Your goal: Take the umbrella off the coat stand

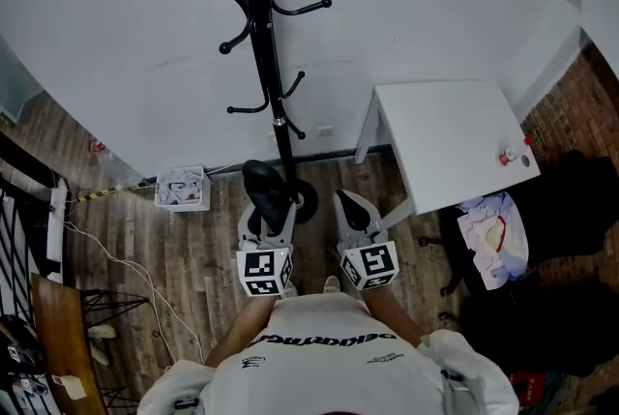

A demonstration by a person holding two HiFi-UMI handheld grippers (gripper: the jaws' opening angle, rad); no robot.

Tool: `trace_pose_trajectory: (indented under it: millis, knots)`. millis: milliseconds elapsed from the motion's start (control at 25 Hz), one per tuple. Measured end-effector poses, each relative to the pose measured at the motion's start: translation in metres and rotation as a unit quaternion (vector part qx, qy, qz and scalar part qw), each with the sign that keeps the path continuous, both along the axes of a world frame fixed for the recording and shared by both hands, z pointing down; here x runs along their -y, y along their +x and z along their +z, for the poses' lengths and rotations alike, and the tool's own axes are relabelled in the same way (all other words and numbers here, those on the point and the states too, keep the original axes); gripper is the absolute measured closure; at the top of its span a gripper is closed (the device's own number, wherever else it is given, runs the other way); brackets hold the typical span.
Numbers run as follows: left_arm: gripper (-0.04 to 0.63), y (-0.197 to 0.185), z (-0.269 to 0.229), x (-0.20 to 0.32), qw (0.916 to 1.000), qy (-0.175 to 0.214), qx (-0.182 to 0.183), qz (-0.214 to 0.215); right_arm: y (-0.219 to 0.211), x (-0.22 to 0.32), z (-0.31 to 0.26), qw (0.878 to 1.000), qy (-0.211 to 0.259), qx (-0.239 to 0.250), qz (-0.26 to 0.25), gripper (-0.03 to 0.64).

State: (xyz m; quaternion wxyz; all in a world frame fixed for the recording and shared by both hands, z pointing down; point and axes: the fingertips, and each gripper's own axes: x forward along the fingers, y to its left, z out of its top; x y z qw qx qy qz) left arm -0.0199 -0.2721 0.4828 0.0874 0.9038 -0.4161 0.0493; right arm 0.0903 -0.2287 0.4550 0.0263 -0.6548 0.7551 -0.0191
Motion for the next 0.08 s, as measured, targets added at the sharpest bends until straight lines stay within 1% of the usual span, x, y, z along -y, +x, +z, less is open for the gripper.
trace_pose_trajectory:
  millis: [80]
  knots:
    - [0.344,0.0009,0.0019,0.0002,1.0000,-0.002,0.001,0.000,0.0004,0.0008,0.0004,1.000,0.000,-0.001,-0.001,0.620]
